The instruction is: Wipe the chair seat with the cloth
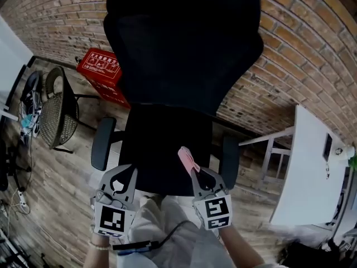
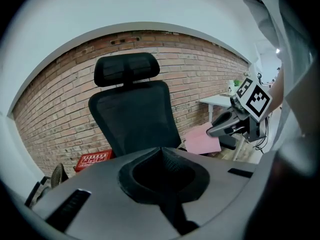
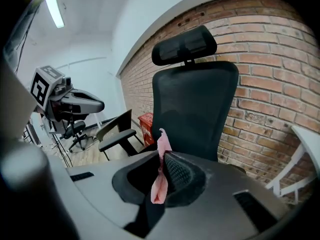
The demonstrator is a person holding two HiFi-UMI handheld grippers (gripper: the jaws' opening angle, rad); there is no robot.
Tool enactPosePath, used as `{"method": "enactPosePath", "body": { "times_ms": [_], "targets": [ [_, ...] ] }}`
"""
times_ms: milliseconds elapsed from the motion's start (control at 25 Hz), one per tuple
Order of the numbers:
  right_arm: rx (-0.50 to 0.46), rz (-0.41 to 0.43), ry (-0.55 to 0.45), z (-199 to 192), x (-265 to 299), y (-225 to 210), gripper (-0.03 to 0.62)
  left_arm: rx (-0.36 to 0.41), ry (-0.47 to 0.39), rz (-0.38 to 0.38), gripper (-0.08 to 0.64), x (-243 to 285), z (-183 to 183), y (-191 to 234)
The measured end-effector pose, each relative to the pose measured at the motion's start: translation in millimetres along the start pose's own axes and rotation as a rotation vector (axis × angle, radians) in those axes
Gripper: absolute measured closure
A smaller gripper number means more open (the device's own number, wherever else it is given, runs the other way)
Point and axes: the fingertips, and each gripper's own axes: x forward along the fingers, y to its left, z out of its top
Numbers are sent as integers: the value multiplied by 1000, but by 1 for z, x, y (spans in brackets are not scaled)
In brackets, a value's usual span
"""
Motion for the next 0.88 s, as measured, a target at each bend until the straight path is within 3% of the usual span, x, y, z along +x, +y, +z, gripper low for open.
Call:
{"method": "enactPosePath", "body": {
  "times_ms": [360,880],
  "targets": [
    [90,-110,46,-58,70,-36,543,5,44,-68,541,79,-56,-8],
    [140,-311,63,-94,179,-105,543,17,34,-127,541,178,-109,11]
  ]
}}
